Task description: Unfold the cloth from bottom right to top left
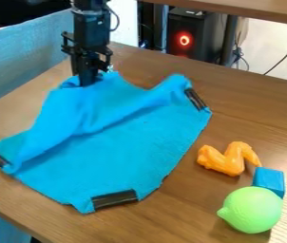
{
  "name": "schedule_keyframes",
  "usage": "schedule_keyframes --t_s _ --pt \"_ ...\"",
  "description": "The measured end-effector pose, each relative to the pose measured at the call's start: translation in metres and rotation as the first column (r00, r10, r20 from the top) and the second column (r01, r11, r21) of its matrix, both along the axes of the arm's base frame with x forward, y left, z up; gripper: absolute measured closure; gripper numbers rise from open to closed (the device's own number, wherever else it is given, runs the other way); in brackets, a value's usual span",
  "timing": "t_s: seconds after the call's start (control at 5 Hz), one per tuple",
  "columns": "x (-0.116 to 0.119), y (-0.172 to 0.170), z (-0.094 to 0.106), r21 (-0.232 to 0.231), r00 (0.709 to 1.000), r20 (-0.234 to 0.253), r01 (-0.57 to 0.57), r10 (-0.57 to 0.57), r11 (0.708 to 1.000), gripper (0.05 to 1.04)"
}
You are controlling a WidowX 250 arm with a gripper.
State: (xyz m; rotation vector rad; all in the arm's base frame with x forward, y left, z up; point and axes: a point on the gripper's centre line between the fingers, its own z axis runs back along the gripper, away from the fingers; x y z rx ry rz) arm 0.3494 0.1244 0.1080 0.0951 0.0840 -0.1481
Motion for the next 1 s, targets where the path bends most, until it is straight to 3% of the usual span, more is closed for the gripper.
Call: schedule_keyframes --t_s 0.2,0.4,0.6,0.8,1.0 --pt "0.007 0.004 0.003 0.132 0.987 -0.024 0.16 -0.158 0.978 1.011" --pt "0.011 0.002 0.002 0.101 0.926 -0.083 0.376 -0.369 0.921 1.011" --pt "0.026 0.004 0.003 0.001 0.828 -0.123 0.551 -0.547 0.834 1.011" --pt "0.037 0.011 0.004 -0.024 0.767 -0.154 0.628 -0.623 0.778 1.011" --pt "0.043 0.024 0.013 -0.013 0.771 -0.137 0.627 -0.622 0.779 1.011"
